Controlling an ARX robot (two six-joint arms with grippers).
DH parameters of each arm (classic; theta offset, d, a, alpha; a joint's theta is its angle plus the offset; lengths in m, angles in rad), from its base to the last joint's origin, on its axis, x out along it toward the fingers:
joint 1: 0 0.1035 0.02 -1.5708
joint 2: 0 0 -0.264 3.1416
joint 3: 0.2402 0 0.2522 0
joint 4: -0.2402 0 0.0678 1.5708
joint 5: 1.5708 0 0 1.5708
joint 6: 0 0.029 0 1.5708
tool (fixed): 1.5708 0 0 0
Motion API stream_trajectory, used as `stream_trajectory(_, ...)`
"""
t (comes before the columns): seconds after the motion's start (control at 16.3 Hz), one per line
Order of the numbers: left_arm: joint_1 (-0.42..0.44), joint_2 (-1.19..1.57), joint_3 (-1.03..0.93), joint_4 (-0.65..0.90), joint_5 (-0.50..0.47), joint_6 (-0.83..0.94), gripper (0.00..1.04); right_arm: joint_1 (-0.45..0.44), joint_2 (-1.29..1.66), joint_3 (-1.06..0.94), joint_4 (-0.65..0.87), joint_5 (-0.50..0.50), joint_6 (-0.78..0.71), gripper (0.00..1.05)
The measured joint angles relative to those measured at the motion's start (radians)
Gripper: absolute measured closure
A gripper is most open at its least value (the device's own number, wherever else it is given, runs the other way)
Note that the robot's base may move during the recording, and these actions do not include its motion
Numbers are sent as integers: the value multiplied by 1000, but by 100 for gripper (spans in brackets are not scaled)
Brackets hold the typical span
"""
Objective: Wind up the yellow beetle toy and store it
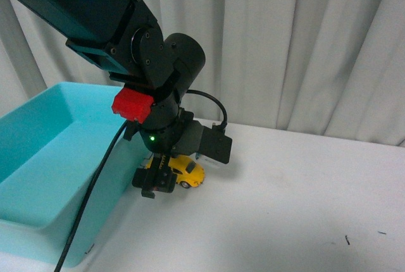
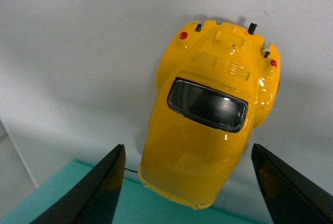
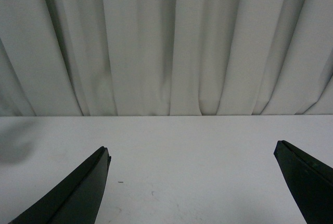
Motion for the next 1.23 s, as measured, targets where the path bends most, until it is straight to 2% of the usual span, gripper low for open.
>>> stream_trajectory(0.12, 0, 11, 18, -13, 1, -4, 50, 0, 0, 0, 0, 0, 0, 7)
stream_trajectory(0.25, -5, 12, 37, -22, 2, -5, 64, 0, 0, 0, 0, 0, 0, 7)
stream_trajectory(0.37, -9, 12, 44, -35, 6, -2, 66, 0, 0, 0, 0, 0, 0, 7)
stream_trajectory(0.49, -17, 3, 47, -66, 58, 66, 67, 0, 0, 0, 0, 0, 0, 7)
stream_trajectory(0.67, -40, -55, 47, -136, 215, 105, 67, 0, 0, 0, 0, 0, 0, 7)
stream_trajectory(0.8, -40, -170, 62, -172, 395, 19, 68, 0, 0, 0, 0, 0, 0, 7)
stream_trajectory(0.86, -26, -229, 76, -176, 459, -27, 68, 0, 0, 0, 0, 0, 0, 7)
stream_trajectory(0.92, 60, -350, 88, -88, 609, -164, 68, 0, 0, 0, 0, 0, 0, 7)
stream_trajectory(0.98, 218, -416, 87, 142, 577, -397, 68, 0, 0, 0, 0, 0, 0, 7)
stream_trajectory(1.04, 278, -417, 83, 161, 502, -480, 68, 0, 0, 0, 0, 0, 0, 7)
stream_trajectory(1.23, 375, -416, 0, 186, 343, -600, 68, 0, 0, 0, 0, 0, 0, 7)
